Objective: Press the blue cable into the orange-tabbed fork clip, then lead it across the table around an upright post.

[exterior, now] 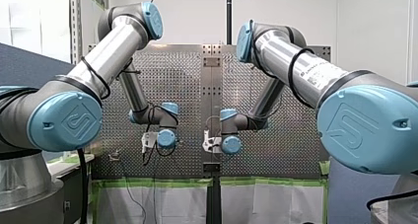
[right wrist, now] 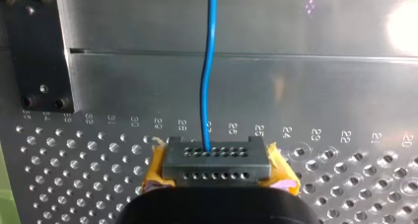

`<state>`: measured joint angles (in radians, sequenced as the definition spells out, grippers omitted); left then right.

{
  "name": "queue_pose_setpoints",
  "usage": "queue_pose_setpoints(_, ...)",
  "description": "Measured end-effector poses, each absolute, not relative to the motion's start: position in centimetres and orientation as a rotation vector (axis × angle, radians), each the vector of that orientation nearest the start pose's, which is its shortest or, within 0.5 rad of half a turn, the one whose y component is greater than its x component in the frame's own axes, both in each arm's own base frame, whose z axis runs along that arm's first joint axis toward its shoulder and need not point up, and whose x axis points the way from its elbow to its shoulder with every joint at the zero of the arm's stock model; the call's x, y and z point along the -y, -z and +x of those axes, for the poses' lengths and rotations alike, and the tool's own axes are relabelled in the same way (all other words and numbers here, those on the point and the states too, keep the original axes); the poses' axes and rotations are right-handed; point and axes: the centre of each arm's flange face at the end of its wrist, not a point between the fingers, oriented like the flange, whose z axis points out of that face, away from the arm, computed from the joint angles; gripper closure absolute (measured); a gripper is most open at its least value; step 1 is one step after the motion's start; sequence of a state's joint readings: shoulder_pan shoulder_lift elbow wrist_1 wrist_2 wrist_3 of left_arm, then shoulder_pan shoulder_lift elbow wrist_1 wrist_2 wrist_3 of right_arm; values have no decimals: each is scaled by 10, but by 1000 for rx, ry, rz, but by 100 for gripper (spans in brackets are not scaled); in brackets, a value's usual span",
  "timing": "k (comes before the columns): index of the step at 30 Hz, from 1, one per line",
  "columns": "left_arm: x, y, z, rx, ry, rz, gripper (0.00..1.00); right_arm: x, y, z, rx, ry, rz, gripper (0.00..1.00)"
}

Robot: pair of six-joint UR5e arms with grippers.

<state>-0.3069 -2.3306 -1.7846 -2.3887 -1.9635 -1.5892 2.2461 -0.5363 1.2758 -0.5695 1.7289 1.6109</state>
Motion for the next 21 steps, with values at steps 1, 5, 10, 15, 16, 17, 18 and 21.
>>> queue_pose_setpoints(1,267,-29,525,-1776,-116,-24,100,500,-1,551,1022,-1470,1726,100)
queue_pose_setpoints(5,268,-29,525,-1775,-105,-18,100,500,0,551,1022,-1469,1727,100)
queue_pose_setpoints(10,273,-30,524,-1773,-88,-8,100,500,0,550,1022,-1458,1736,100)
queue_pose_setpoints(15,279,-33,522,-1770,-82,6,100,500,-7,549,1025,-1437,1747,100)
queue_pose_setpoints(16,280,-35,521,-1769,-81,7,100,500,-10,549,1025,-1436,1747,100)
queue_pose_setpoints(17,281,-39,521,-1767,-79,9,100,499,-15,550,1023,-1437,1746,100)
queue_pose_setpoints(18,282,-42,520,-1765,-78,10,100,499,-20,550,1022,-1438,1745,100)
queue_pose_setpoints(21,288,-54,518,-1760,-72,13,100,499,-38,552,1017,-1445,1738,100)
